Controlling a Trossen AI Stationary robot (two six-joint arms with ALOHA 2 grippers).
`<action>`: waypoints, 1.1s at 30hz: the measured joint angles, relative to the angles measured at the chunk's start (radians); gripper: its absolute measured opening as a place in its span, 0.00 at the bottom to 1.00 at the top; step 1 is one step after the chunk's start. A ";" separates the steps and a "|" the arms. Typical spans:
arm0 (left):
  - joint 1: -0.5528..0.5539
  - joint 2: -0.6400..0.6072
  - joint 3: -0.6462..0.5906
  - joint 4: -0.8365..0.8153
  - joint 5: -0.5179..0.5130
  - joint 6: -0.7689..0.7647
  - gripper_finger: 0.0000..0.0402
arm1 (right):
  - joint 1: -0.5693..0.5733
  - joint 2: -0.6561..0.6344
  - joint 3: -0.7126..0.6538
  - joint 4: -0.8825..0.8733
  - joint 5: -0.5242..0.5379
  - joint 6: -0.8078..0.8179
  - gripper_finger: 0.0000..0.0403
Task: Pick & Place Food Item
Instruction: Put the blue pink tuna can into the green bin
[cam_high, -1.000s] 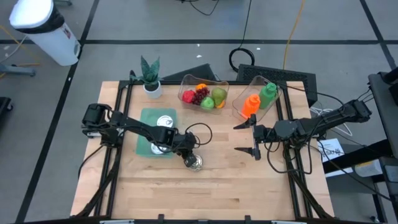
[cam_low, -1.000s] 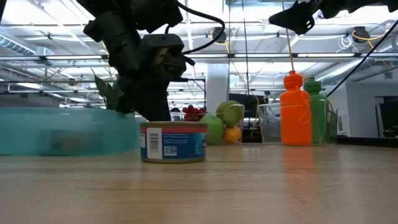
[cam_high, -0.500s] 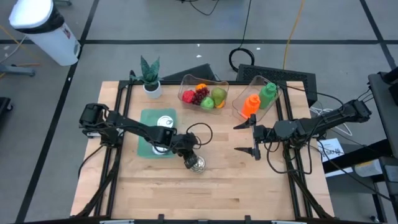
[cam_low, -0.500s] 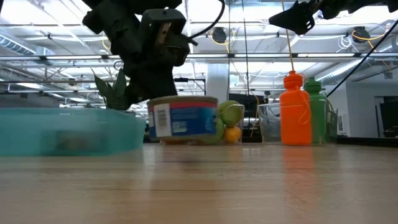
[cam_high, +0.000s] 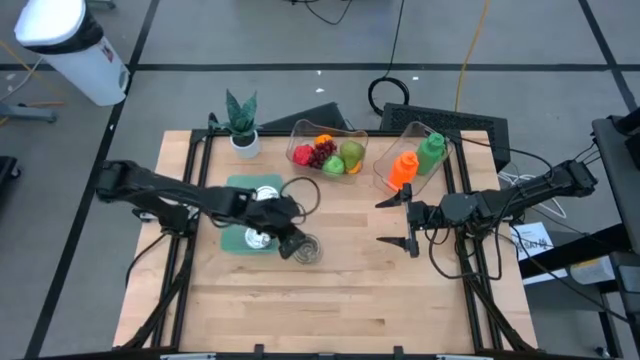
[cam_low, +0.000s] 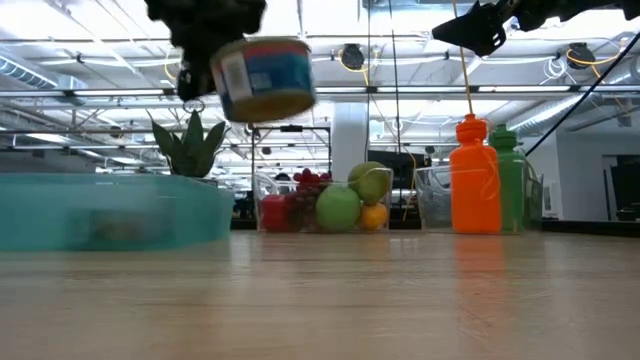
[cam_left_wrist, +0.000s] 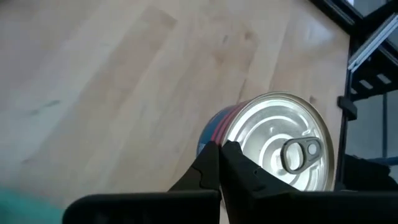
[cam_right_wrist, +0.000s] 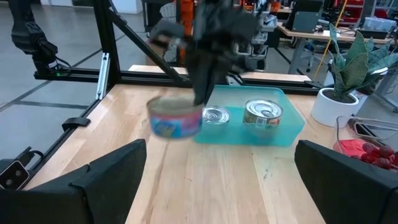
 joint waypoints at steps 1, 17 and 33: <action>0.000 -0.027 0.000 -0.028 -0.012 0.000 0.00 | 0.000 0.000 0.000 0.000 0.000 0.000 0.98; 0.014 -0.254 0.001 -0.532 -0.203 -0.115 0.00 | 0.000 0.000 0.000 0.000 0.000 0.000 0.98; 0.027 -0.352 -0.203 -0.588 -0.248 -0.290 0.00 | 0.000 0.000 0.000 0.002 0.000 0.000 0.98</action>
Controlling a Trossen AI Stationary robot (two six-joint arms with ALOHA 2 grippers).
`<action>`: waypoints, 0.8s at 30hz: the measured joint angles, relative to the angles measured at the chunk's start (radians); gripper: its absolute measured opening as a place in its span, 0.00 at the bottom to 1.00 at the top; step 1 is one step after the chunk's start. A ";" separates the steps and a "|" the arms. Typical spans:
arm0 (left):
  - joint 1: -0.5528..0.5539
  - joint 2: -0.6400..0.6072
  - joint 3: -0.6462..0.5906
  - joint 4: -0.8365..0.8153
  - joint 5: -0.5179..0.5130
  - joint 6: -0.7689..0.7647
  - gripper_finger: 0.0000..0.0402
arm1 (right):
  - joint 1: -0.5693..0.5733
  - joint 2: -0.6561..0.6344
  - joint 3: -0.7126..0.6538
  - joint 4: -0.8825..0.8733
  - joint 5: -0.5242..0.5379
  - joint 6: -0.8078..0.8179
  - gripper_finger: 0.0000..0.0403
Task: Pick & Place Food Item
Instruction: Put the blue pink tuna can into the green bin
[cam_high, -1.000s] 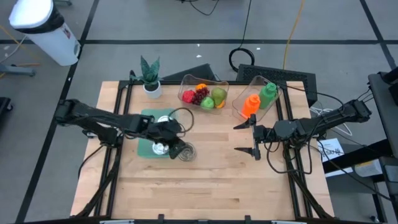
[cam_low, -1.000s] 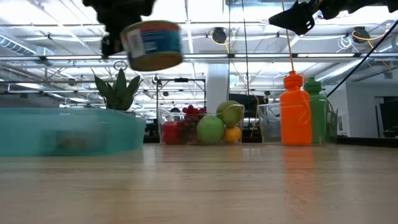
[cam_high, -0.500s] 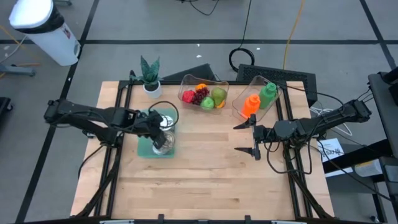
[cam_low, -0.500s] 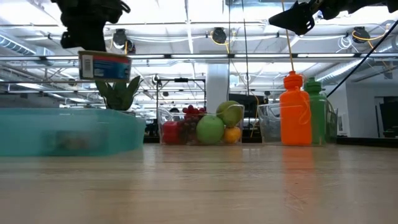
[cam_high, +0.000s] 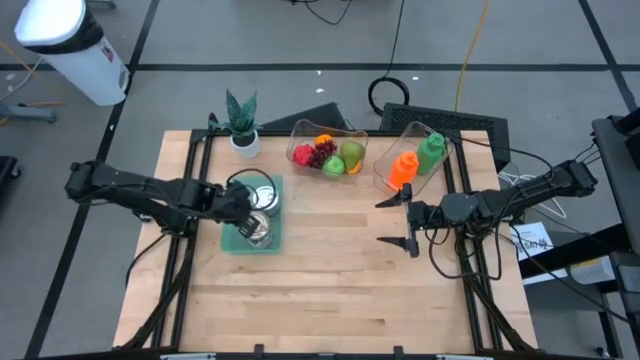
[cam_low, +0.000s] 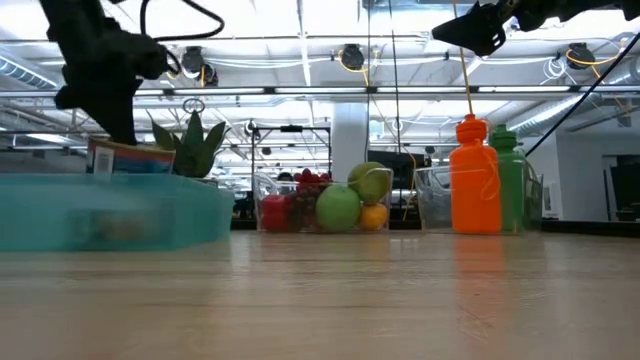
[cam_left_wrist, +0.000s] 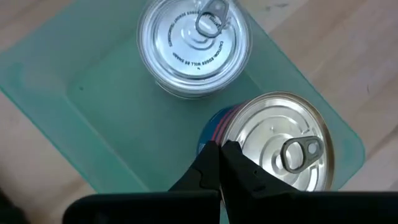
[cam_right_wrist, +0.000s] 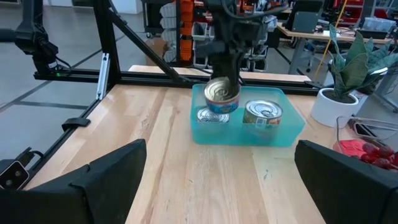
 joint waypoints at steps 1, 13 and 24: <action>0.003 -0.009 -0.018 0.018 0.005 -0.007 0.00 | 0.000 0.000 0.000 0.004 0.000 0.000 0.98; 0.013 -0.018 -0.143 0.168 0.056 -0.038 0.00 | 0.000 0.000 0.000 0.008 0.000 0.000 0.98; 0.013 -0.018 -0.175 0.199 0.079 -0.062 0.00 | 0.000 0.000 0.000 0.007 0.000 0.000 0.98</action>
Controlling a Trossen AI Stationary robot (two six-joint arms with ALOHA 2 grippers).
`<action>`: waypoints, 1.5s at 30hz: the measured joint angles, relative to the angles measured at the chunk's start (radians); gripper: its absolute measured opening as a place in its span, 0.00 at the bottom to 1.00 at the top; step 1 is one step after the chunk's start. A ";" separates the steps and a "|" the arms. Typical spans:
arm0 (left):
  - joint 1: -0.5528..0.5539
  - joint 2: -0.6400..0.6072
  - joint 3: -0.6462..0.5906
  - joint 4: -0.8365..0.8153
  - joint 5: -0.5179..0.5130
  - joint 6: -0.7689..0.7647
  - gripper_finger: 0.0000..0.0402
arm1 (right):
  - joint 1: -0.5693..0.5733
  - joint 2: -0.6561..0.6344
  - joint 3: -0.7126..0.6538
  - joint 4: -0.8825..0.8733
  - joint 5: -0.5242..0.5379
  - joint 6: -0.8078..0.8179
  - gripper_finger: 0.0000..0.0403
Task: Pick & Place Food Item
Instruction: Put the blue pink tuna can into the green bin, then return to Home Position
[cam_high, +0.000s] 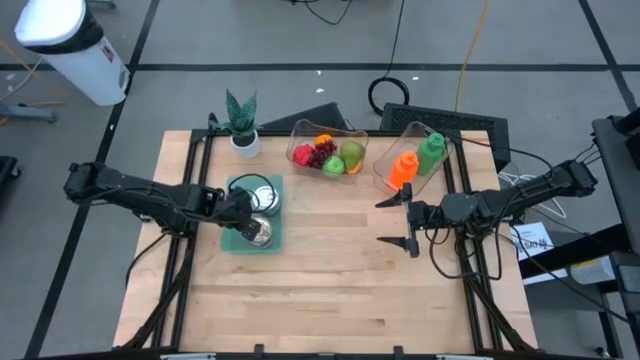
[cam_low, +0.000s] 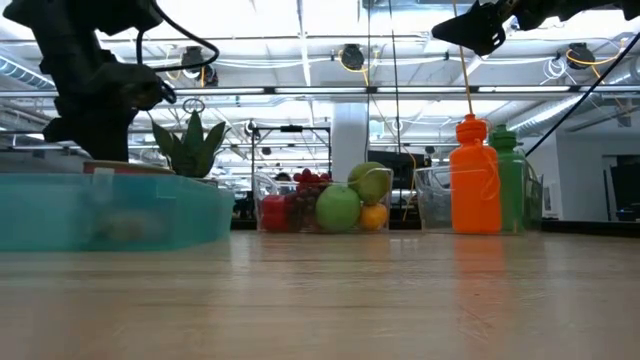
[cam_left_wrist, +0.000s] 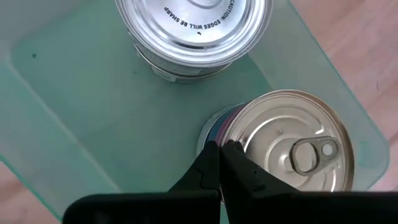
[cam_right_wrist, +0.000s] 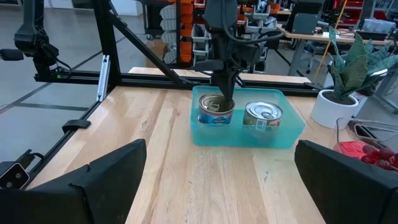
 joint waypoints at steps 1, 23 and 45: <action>0.000 0.000 0.000 0.003 0.001 -0.006 0.00 | 0.000 0.000 0.000 0.000 0.000 0.000 0.98; -0.014 0.051 0.002 -0.007 0.007 -0.060 0.04 | 0.000 0.000 0.000 0.000 0.000 0.000 0.98; -0.008 -0.179 -0.001 0.019 0.081 0.053 0.08 | 0.000 0.000 0.000 0.003 0.000 -0.008 0.98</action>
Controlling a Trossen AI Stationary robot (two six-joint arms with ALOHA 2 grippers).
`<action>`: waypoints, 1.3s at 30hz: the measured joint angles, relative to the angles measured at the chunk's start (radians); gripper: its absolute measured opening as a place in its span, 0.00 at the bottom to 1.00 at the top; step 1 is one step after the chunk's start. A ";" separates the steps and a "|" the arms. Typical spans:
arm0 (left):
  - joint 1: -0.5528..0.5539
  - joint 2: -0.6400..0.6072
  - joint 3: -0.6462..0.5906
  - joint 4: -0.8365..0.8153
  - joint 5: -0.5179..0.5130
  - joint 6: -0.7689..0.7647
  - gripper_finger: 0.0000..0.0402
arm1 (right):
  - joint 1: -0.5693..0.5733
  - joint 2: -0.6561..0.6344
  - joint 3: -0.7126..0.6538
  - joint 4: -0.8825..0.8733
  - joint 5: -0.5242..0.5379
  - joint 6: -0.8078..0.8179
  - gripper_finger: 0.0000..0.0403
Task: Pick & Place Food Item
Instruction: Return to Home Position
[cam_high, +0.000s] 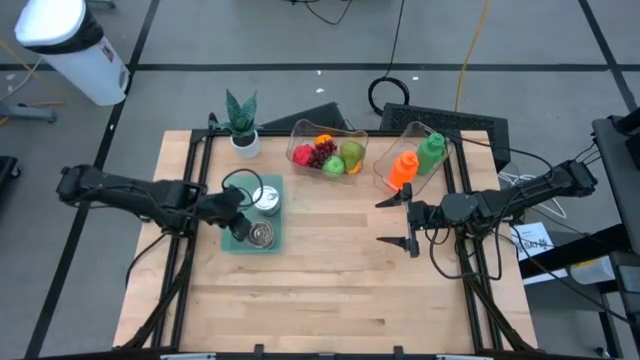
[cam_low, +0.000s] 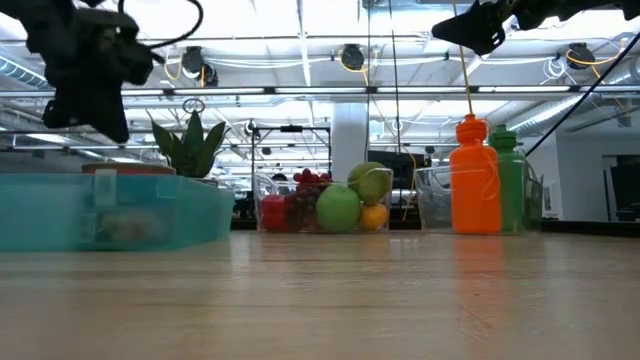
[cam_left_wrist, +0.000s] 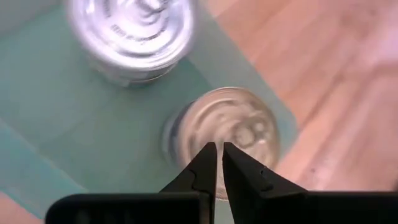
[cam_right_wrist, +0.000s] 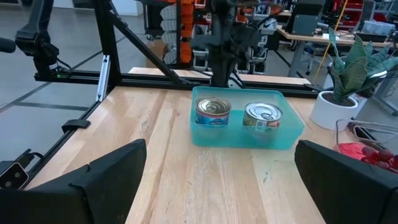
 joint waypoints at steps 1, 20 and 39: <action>0.000 -0.018 0.000 0.009 0.006 0.018 0.08 | 0.000 0.000 0.000 0.000 -0.001 0.000 0.98; -0.018 -0.523 0.025 0.153 -0.082 0.767 0.08 | 0.005 -0.435 -0.014 -0.360 0.018 -0.029 0.98; -0.018 -0.824 -0.476 0.595 0.001 0.848 0.08 | 0.005 -0.519 -0.351 -0.006 0.202 0.026 0.98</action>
